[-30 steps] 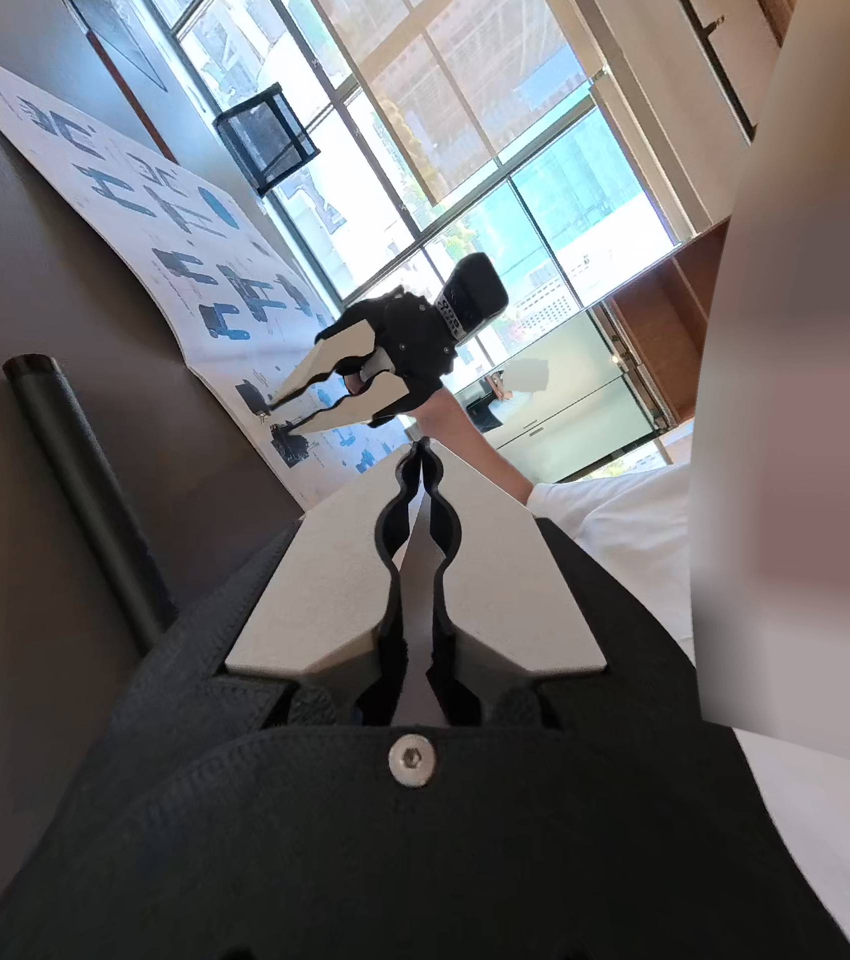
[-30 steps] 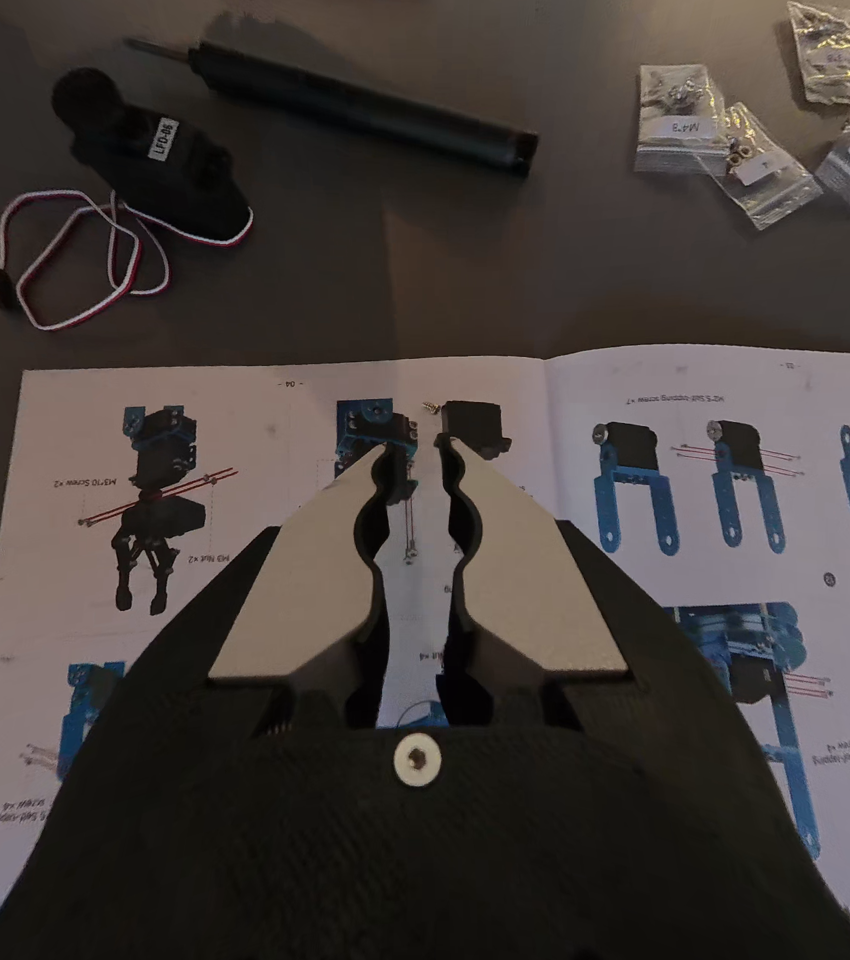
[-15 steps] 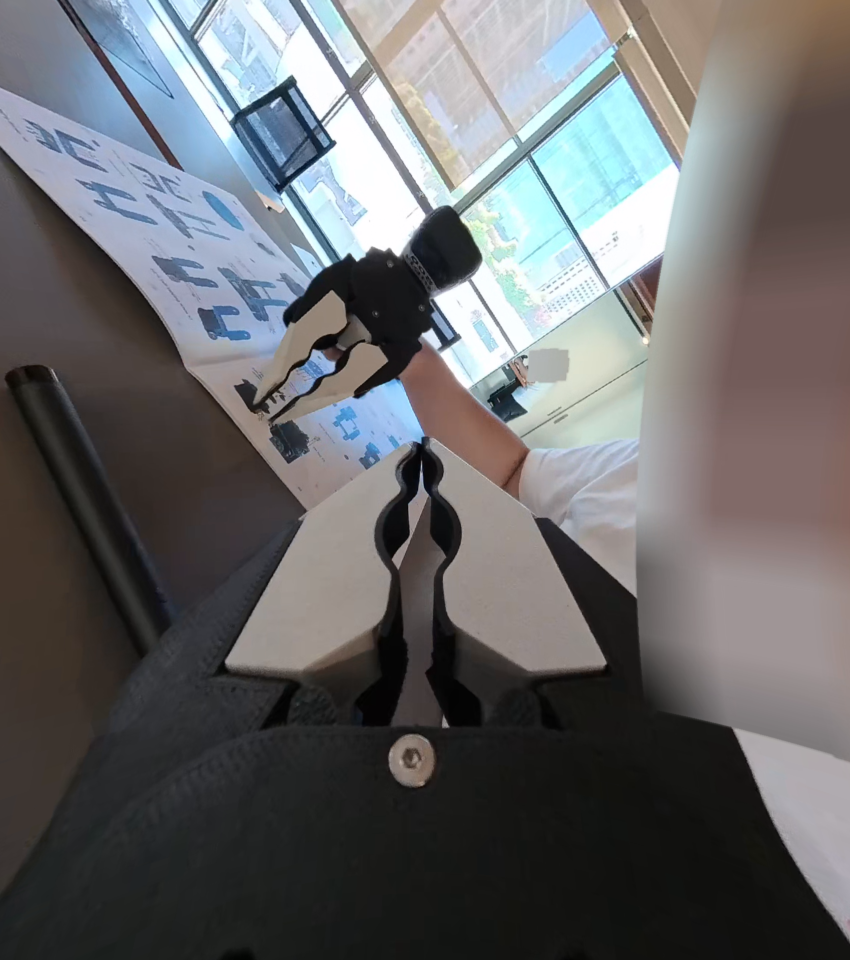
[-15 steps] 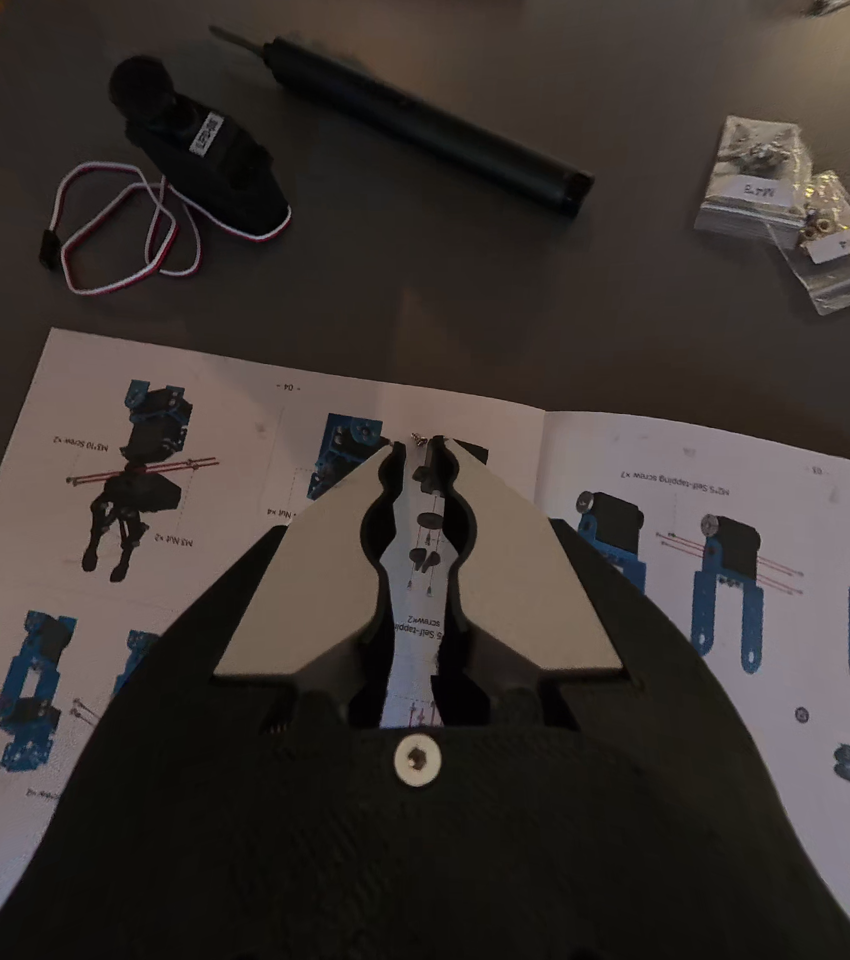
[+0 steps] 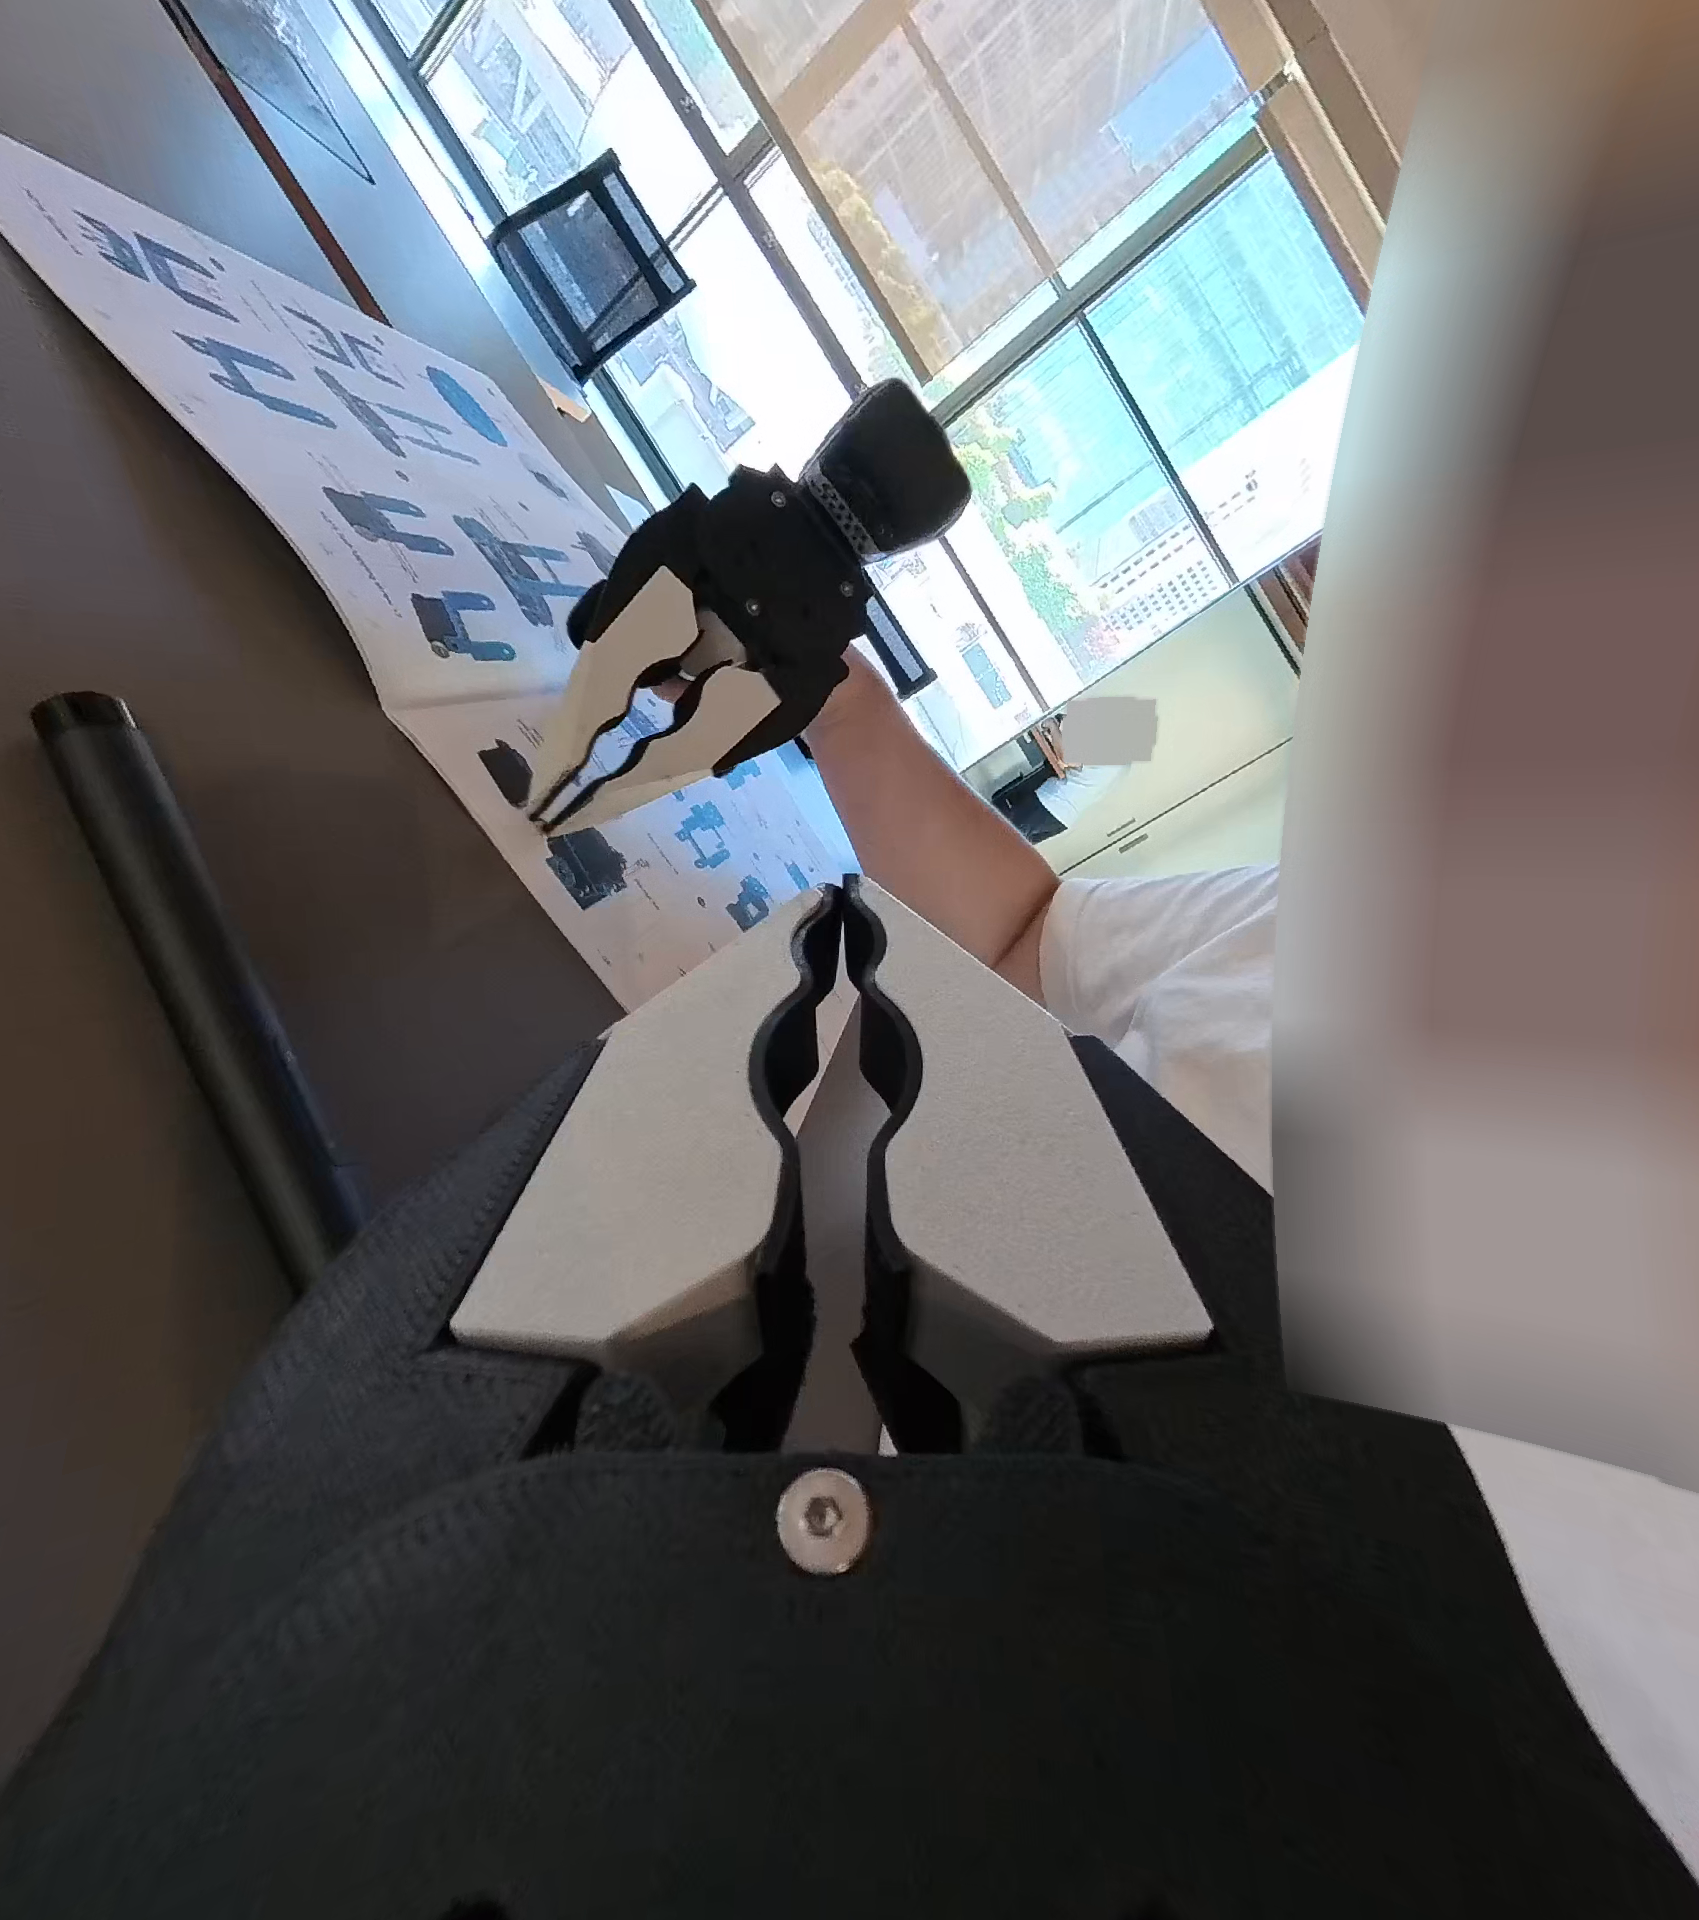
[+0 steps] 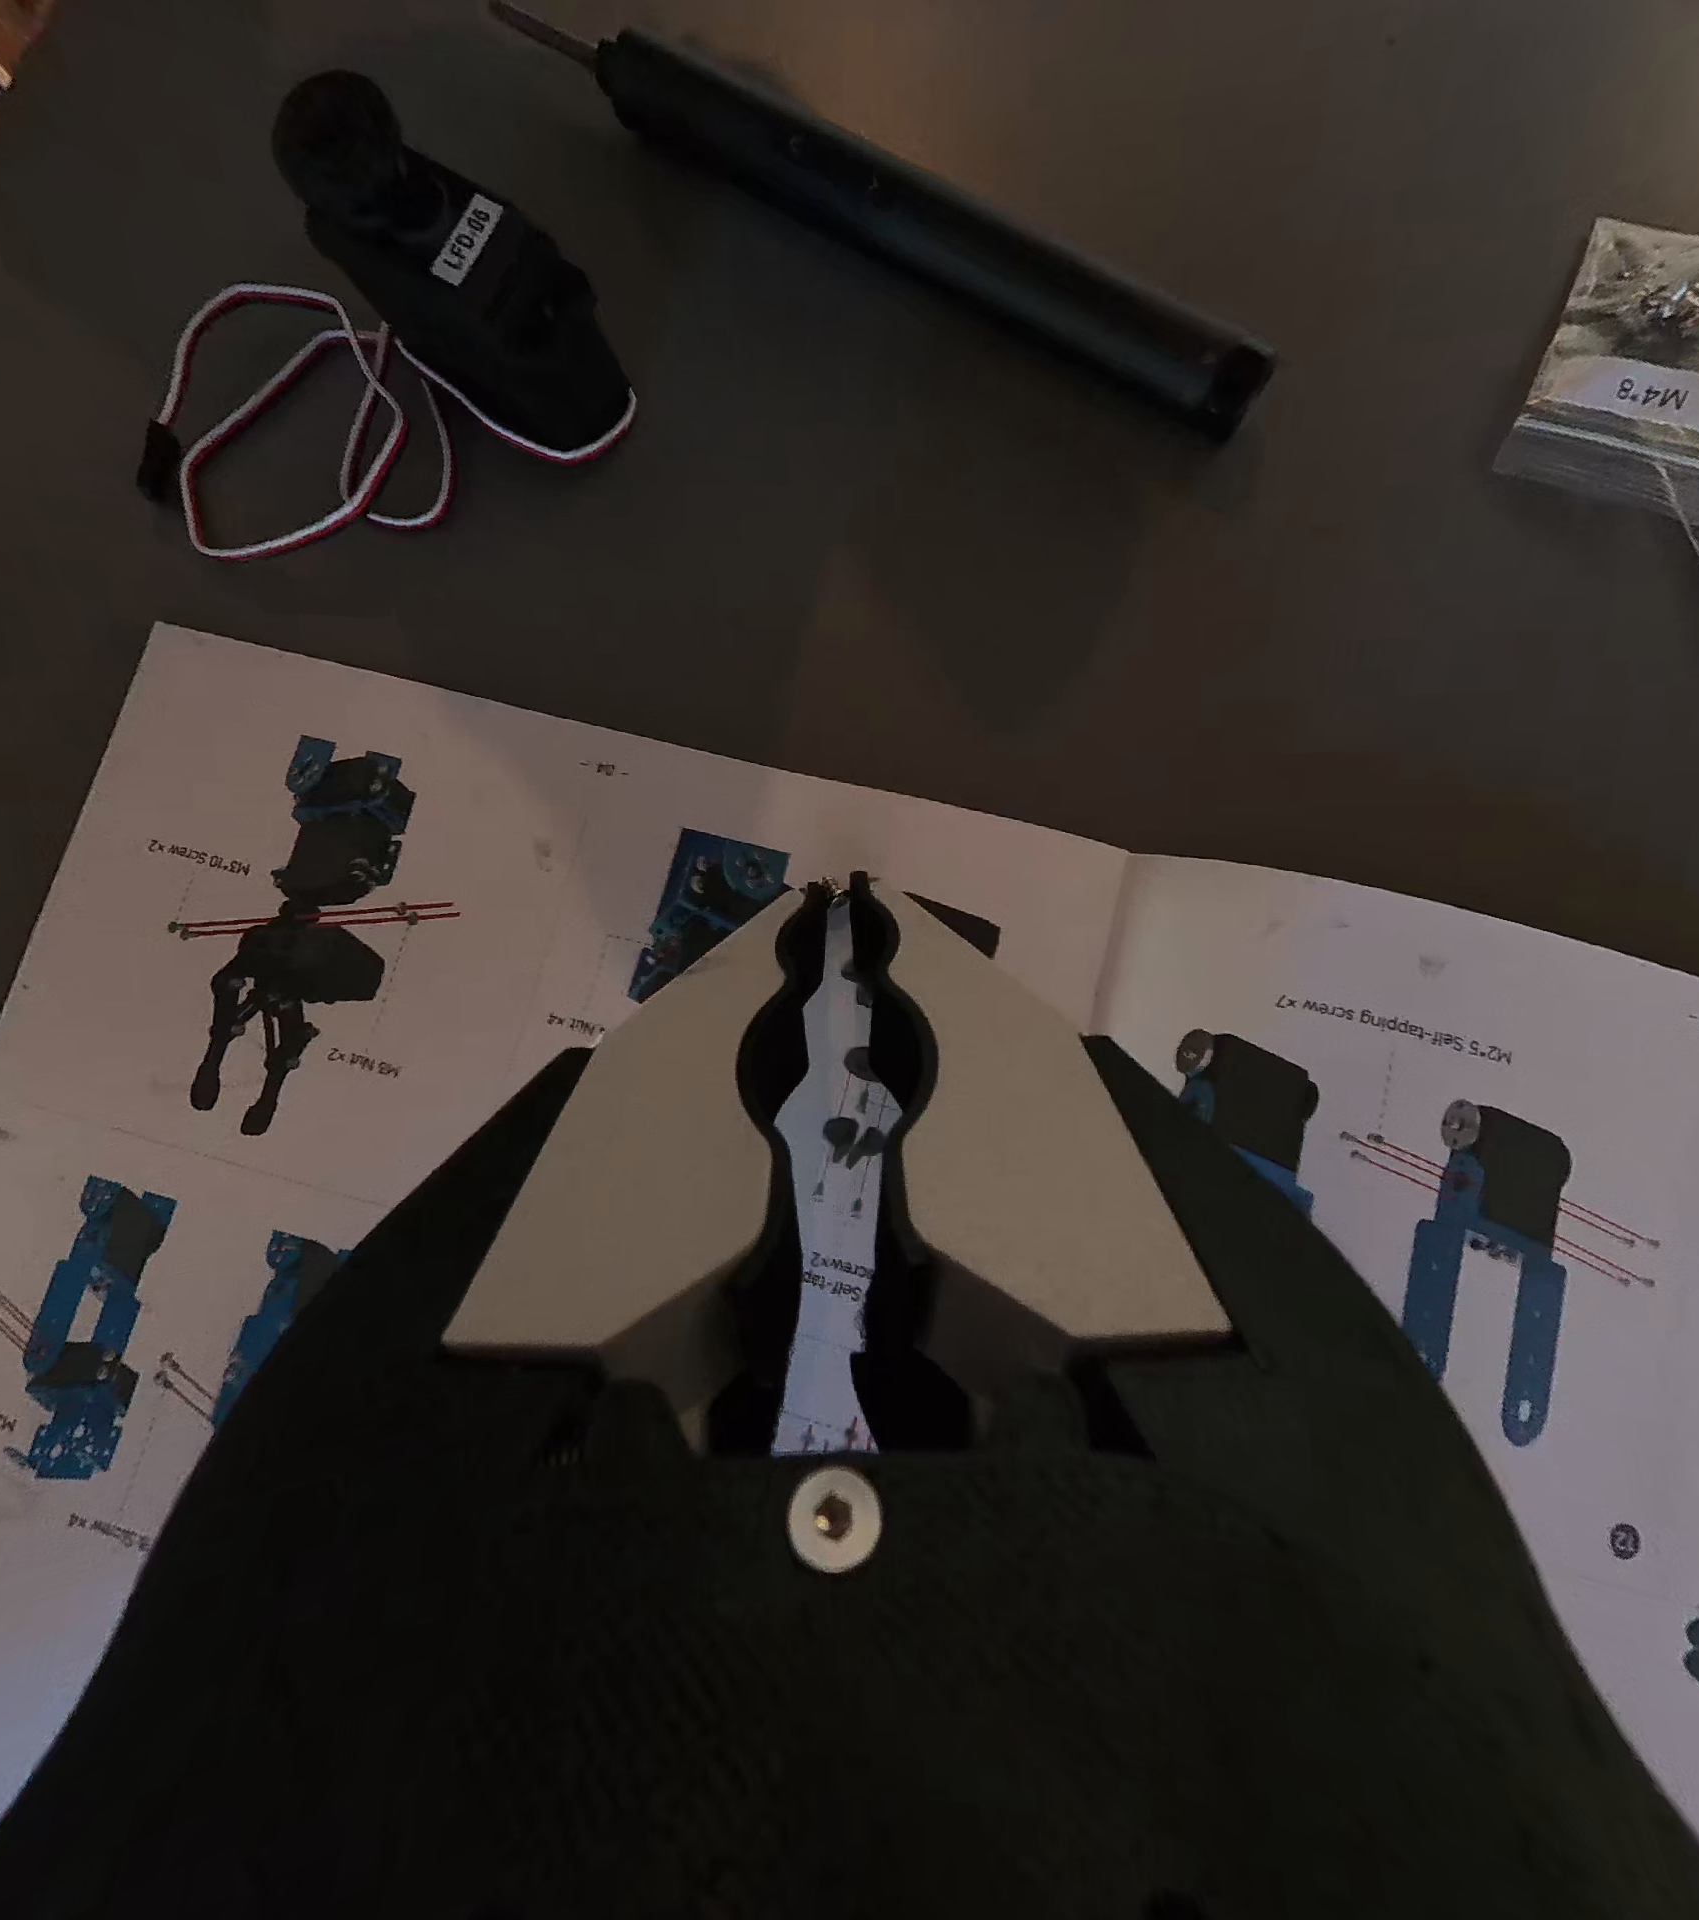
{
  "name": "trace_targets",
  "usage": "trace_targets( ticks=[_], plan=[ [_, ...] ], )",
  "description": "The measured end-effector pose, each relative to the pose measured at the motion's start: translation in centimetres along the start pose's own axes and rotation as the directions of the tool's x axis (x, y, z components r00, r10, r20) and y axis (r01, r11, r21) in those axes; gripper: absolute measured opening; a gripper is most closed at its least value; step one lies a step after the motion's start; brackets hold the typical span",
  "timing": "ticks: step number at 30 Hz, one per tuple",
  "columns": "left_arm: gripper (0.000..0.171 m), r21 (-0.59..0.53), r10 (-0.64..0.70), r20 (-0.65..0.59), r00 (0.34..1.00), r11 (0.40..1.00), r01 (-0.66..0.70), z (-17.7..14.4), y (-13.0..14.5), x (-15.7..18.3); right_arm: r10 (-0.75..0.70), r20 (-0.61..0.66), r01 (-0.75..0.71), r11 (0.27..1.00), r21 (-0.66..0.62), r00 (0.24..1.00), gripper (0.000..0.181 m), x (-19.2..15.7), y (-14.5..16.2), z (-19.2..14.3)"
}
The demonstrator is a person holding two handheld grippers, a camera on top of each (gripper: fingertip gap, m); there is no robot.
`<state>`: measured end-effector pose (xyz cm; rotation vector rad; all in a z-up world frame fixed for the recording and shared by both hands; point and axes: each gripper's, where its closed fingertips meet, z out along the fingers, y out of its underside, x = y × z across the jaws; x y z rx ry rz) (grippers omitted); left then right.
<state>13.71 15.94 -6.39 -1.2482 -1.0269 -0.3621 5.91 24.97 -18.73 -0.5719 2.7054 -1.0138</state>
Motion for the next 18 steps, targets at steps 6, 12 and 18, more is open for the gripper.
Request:
trace_targets(
  ticks=[6,12,18],
  plan=[
    [0.000,0.023,0.010,0.039,0.999,1.000,-0.011,-1.2,0.1,-0.4,0.011,-0.062,-0.002,0.988,0.155,0.998,0.003,0.8,-4.6,0.5],
    [0.000,0.043,0.020,0.087,0.996,0.999,-0.023,-2.9,0.3,-0.5,-0.085,0.021,0.081,0.990,0.118,0.996,0.004,-0.3,-8.4,5.3],
    [0.000,0.040,0.046,0.172,0.984,0.998,-0.054,-4.4,1.3,-1.0,-0.102,0.044,0.100,0.994,0.042,0.994,0.005,-0.6,-7.8,6.9]
  ],
)
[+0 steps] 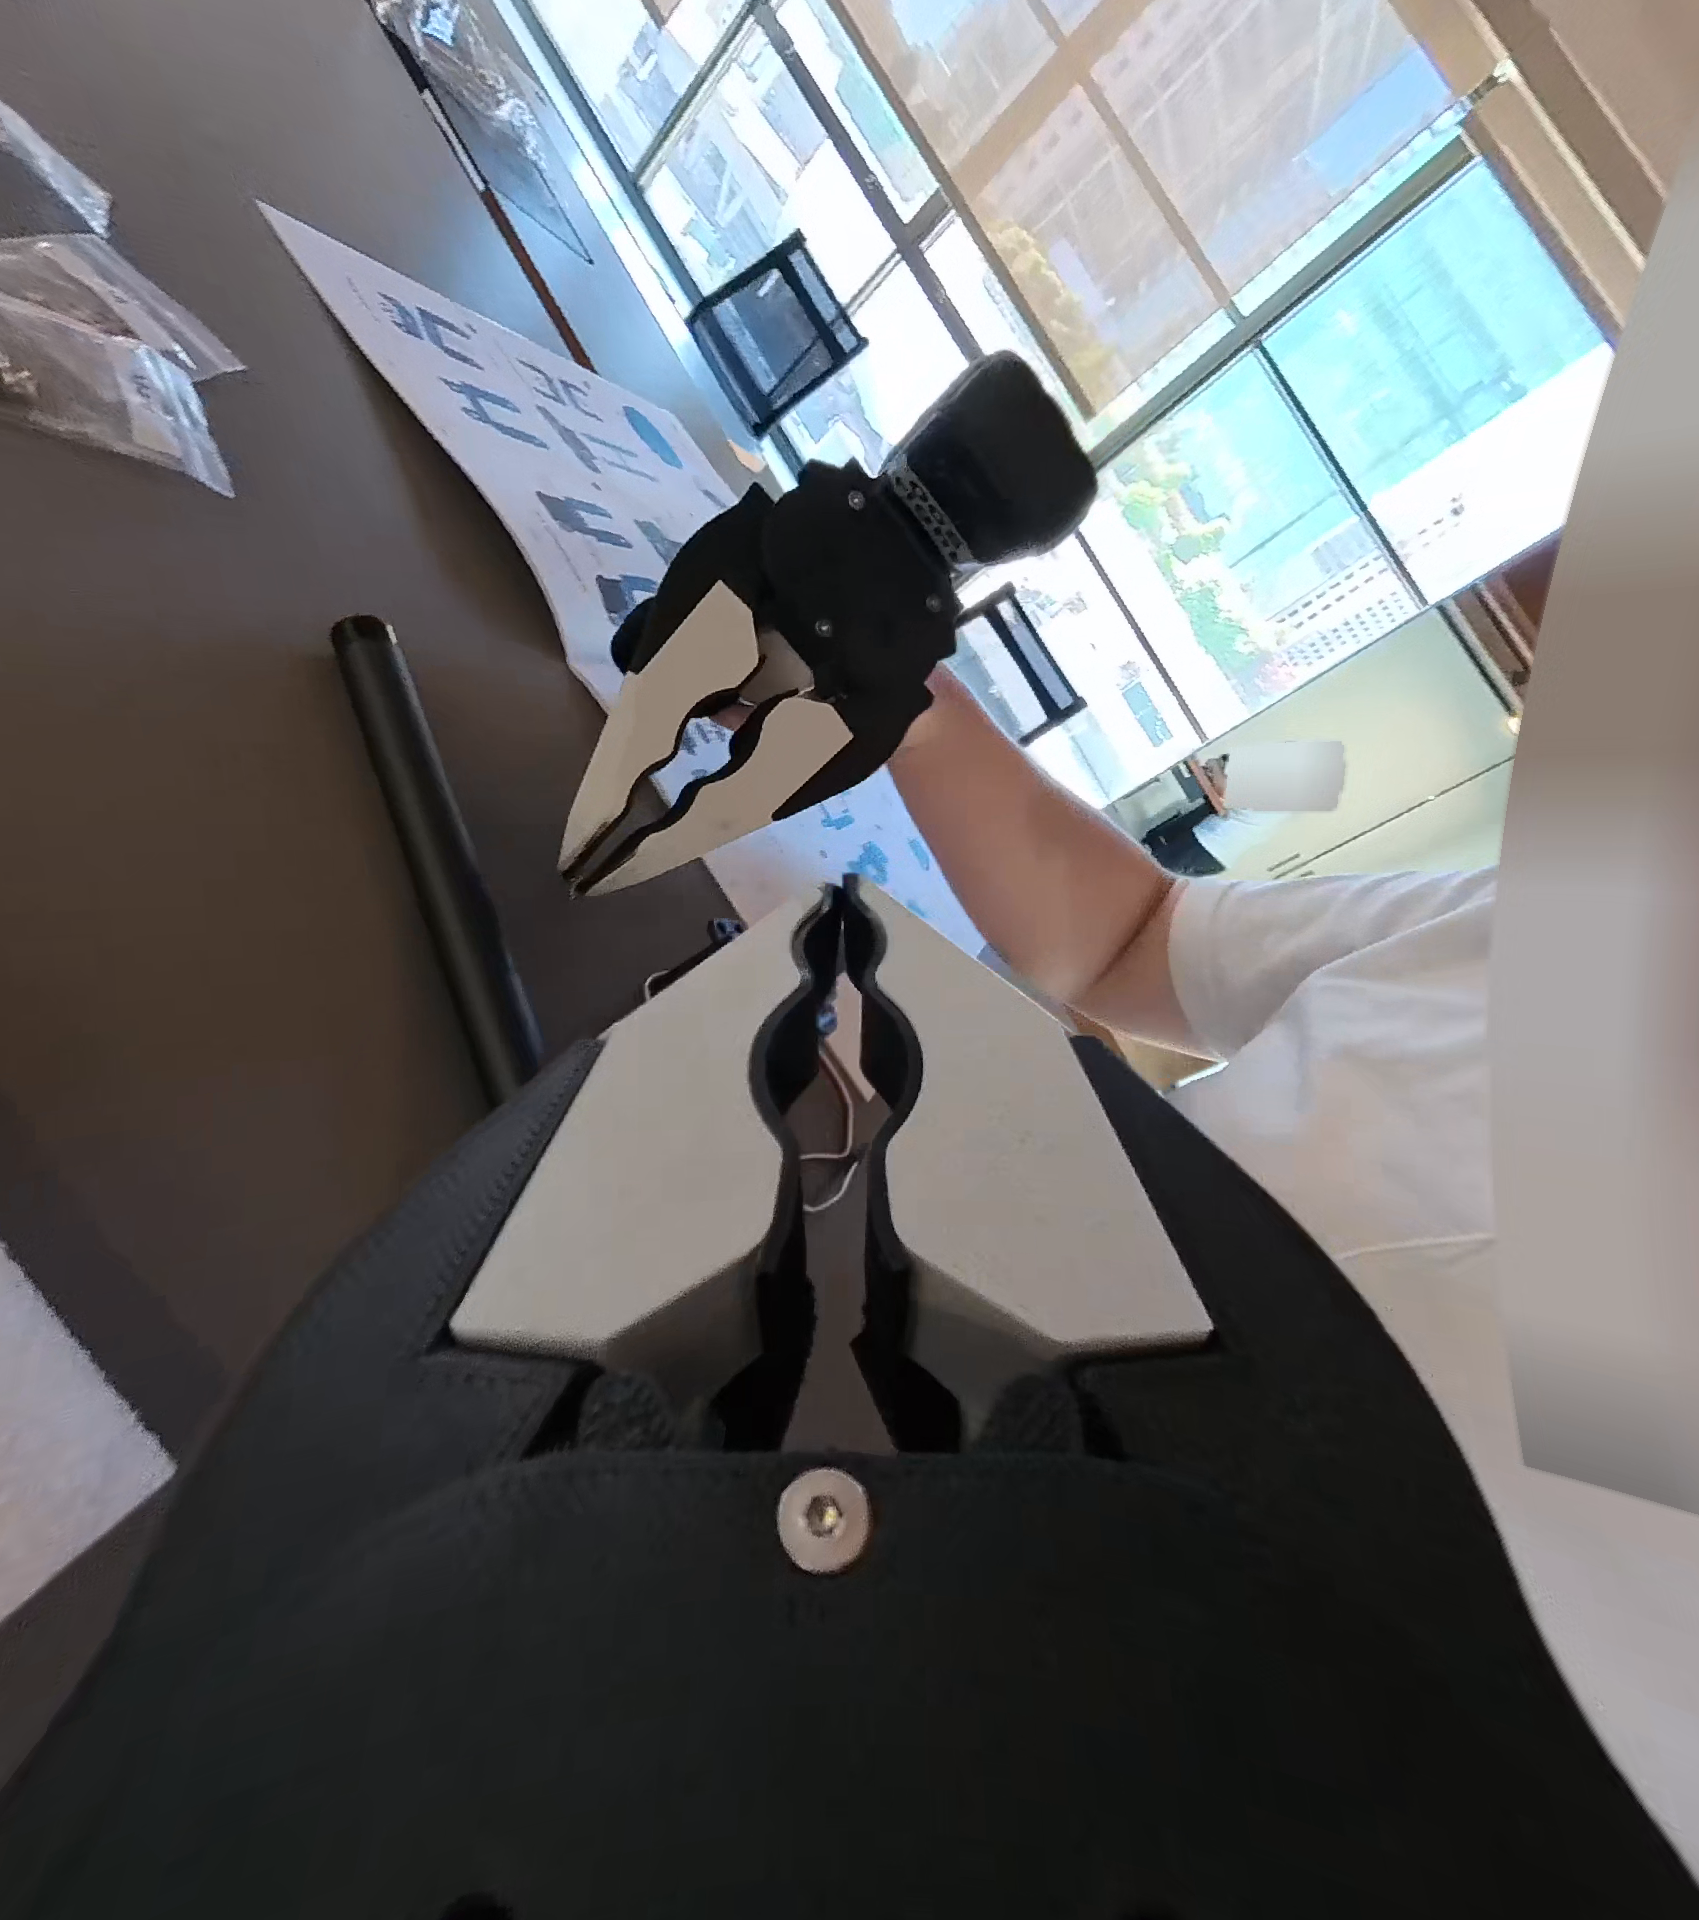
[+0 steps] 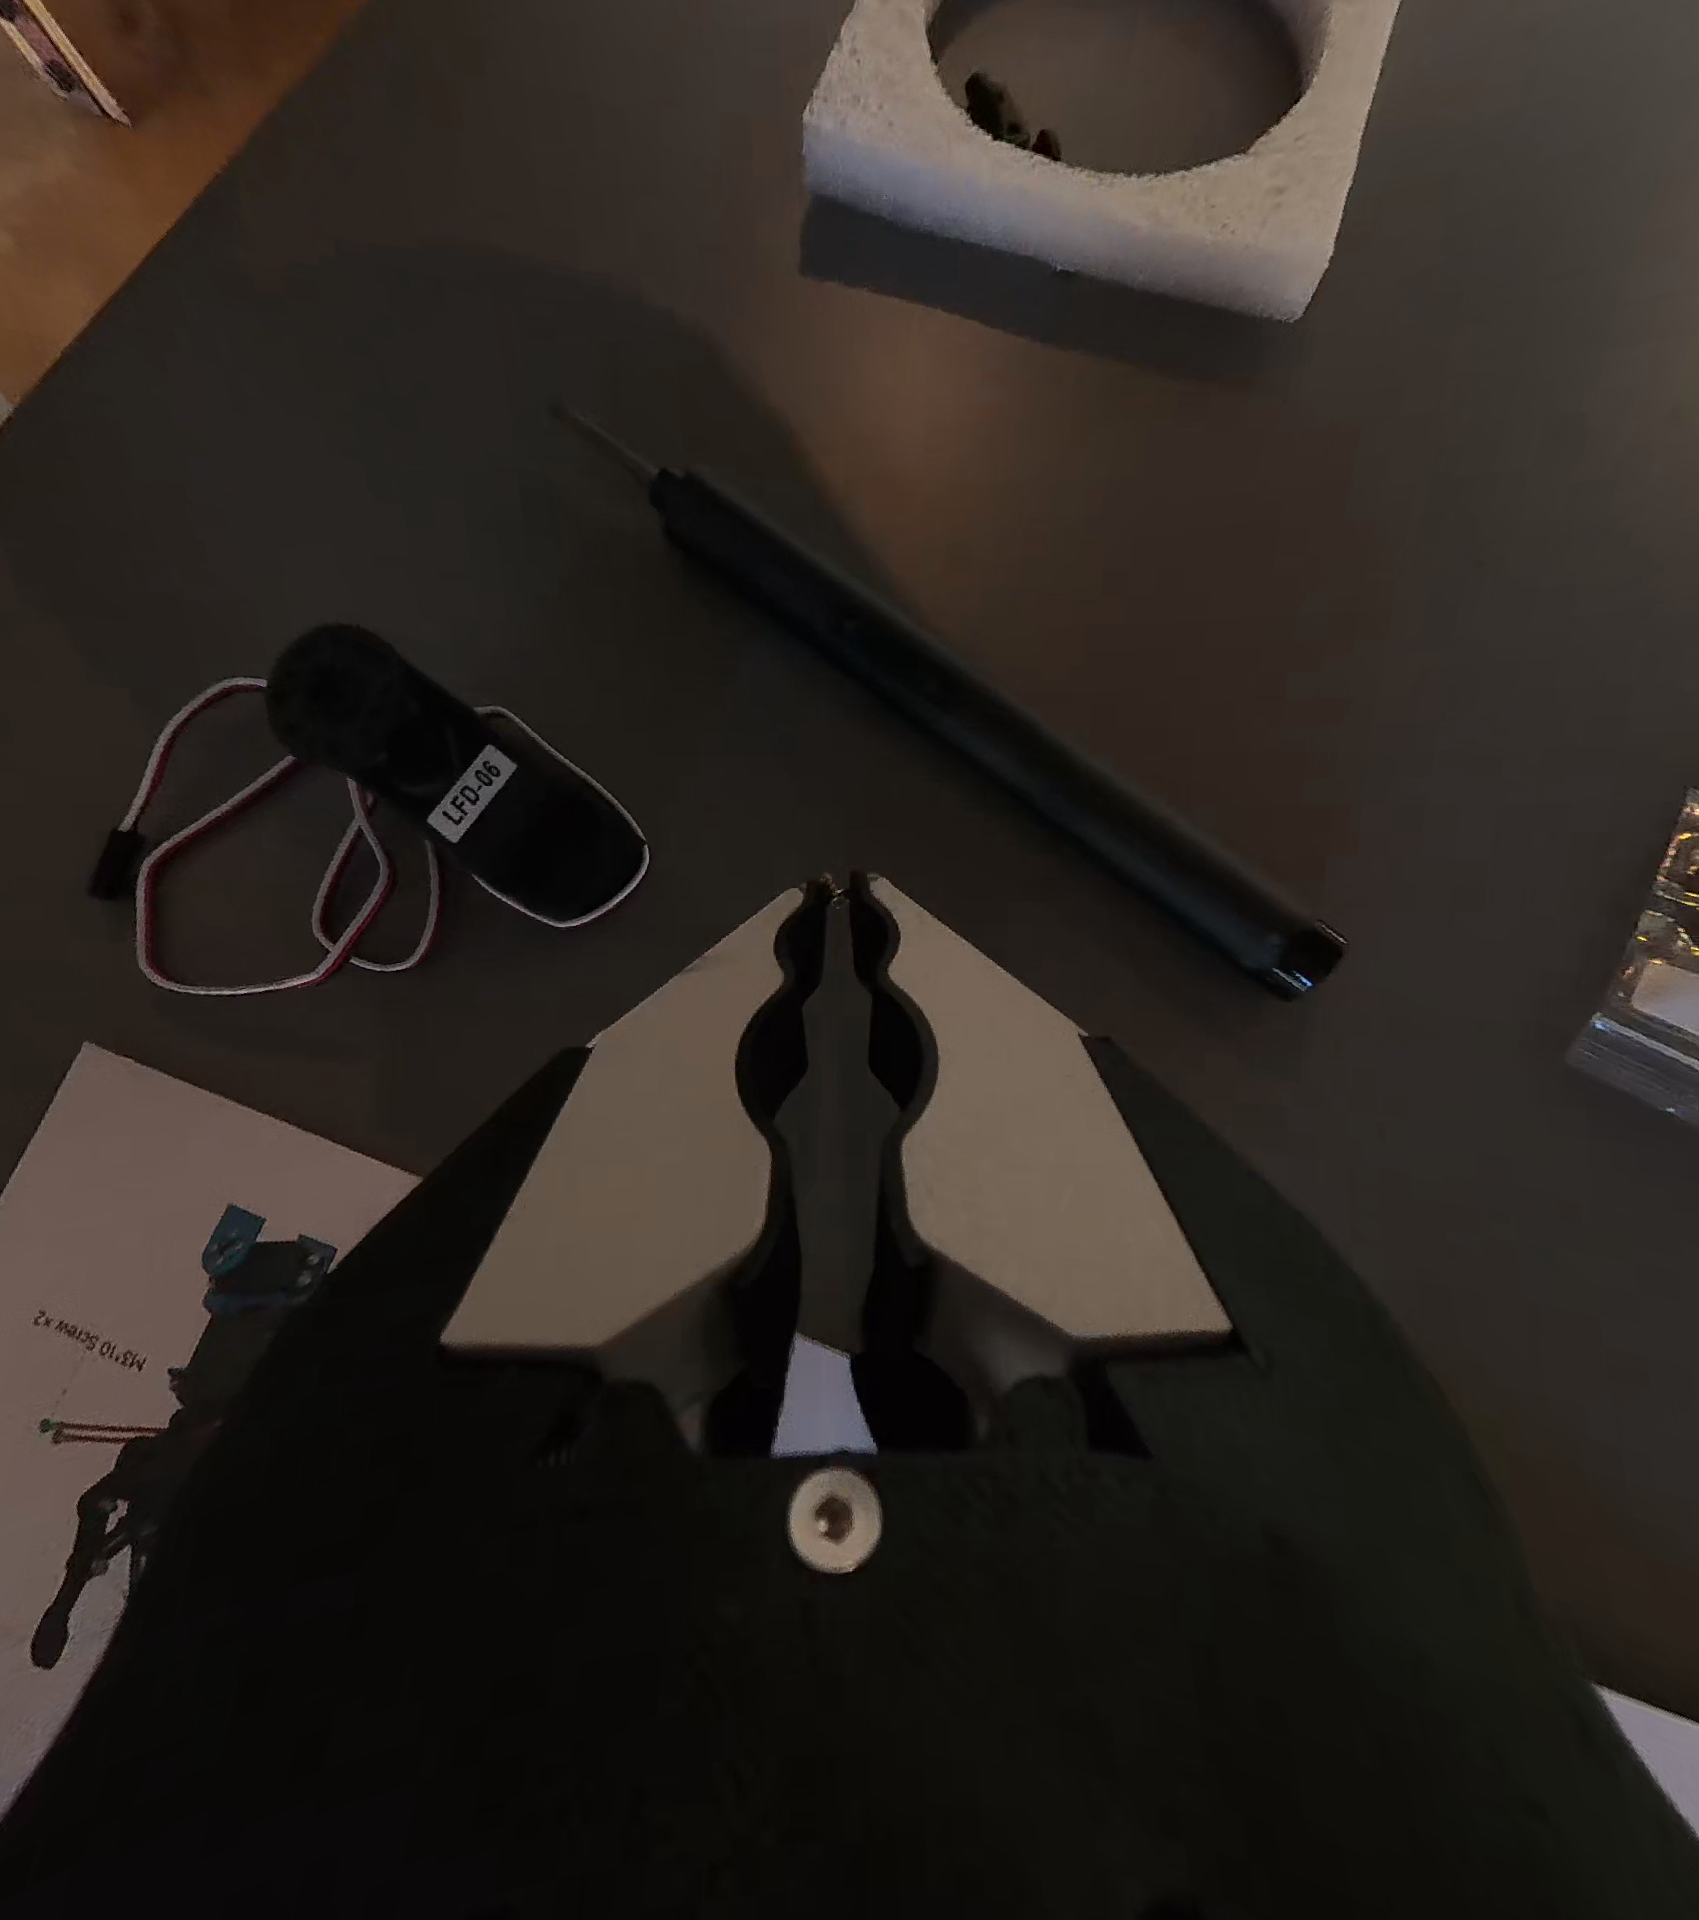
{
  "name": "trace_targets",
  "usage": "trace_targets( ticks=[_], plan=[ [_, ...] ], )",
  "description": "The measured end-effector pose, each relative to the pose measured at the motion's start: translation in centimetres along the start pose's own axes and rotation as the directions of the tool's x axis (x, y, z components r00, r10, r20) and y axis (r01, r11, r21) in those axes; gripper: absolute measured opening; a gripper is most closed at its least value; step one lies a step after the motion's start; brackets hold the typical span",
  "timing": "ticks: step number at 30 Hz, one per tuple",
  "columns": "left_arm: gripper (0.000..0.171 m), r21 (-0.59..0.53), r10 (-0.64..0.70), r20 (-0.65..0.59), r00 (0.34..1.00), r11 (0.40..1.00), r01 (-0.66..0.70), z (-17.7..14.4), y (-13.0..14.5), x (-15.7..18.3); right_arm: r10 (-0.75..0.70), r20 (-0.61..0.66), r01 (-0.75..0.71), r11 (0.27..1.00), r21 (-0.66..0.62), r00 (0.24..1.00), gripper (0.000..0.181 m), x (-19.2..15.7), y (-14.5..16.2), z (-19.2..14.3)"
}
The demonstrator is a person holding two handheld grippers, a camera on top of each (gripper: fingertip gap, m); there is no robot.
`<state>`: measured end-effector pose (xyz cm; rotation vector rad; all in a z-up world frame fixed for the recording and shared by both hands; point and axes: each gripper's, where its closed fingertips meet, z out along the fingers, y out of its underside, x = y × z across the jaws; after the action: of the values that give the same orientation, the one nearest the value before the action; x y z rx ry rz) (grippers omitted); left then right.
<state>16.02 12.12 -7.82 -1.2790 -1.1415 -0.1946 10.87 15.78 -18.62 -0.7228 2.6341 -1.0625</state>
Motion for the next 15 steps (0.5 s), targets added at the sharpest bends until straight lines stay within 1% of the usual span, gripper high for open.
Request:
trace_targets(
  ticks=[3,7,10,13,15],
  plan=[
    [0.000,-0.001,0.010,0.028,1.000,1.000,-0.010,-0.4,0.4,-0.2,0.000,-0.004,-0.001,1.000,-0.014,1.000,0.005,-0.1,0.2,0.2],
    [0.000,0.004,0.012,0.037,0.999,1.000,-0.012,-0.8,0.6,0.0,0.014,-0.018,-0.015,1.000,-0.018,1.000,0.005,0.0,0.2,0.2],
    [0.000,0.004,0.011,0.044,0.999,1.000,-0.011,-1.1,0.8,0.1,0.022,-0.022,-0.022,1.000,-0.005,1.000,0.005,-0.1,0.2,0.3],
    [0.000,-0.001,0.011,0.055,0.998,1.000,-0.011,-1.2,1.0,0.2,0.035,-0.027,-0.035,0.999,0.011,0.999,0.009,-0.3,0.1,0.3],
    [0.000,-0.006,0.015,0.064,0.998,1.000,-0.014,-1.3,1.1,0.4,0.030,-0.050,-0.029,0.999,0.024,0.998,0.011,-0.2,0.0,0.1]
  ],
)
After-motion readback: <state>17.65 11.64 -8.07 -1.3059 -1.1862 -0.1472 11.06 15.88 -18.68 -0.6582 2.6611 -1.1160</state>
